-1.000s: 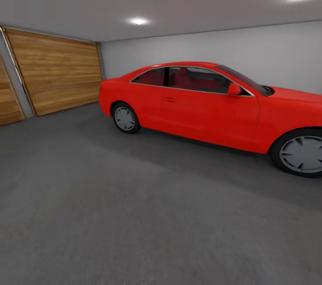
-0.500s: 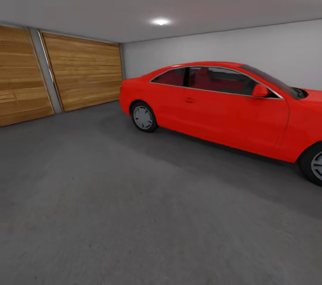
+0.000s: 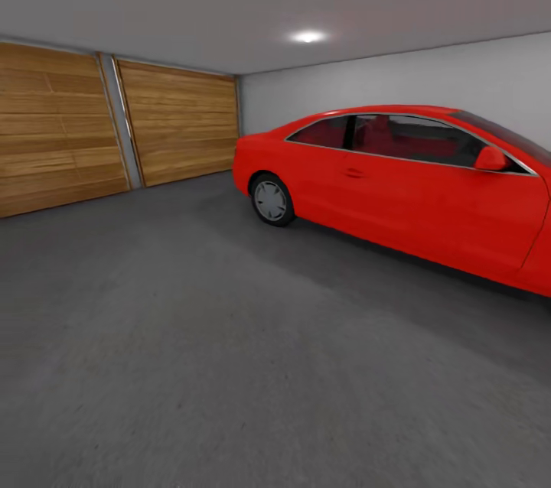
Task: Move the two storage containers from the living room to the garage. In the garage, place one container on the floor and stack the other container on top of it (either order is fine).
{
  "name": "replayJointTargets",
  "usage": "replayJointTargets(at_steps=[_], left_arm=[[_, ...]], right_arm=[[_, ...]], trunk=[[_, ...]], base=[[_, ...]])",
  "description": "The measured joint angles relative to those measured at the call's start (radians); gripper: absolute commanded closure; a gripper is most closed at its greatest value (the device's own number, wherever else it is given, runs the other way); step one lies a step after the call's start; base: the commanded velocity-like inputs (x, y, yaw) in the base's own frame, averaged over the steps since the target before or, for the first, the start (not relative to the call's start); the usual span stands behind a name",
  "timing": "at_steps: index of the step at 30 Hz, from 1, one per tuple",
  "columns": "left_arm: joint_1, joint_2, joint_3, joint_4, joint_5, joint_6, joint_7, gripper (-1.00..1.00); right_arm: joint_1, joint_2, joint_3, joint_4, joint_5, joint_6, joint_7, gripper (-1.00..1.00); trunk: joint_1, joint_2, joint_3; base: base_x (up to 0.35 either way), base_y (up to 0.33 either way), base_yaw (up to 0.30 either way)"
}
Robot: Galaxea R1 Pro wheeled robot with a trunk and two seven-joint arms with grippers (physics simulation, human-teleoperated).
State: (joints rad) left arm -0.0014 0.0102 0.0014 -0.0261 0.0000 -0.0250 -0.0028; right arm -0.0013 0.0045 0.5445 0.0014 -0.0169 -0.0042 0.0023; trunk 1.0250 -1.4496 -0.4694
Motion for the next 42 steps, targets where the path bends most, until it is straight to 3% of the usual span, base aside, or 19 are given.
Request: replayJointTargets(at_steps=[21, 42], left_arm=[[0.000, -0.001, 0.000, 0.000, 0.000, 0.000, 0.000, -1.00], [0.000, 0.000, 0.000, 0.000, 0.000, 0.000, 0.000, -1.00]], right_arm=[[0.000, 0.000, 0.000, 0.000, 0.000, -0.001, -0.001, -1.00], [0.000, 0.014, 0.000, 0.000, 0.000, -0.001, -0.001, -1.00]], trunk=[[0.000, 0.000, 0.021], [0.000, 0.000, 0.044]], base=[[0.000, 0.000, 0.138], [0.000, 0.000, 0.218]])
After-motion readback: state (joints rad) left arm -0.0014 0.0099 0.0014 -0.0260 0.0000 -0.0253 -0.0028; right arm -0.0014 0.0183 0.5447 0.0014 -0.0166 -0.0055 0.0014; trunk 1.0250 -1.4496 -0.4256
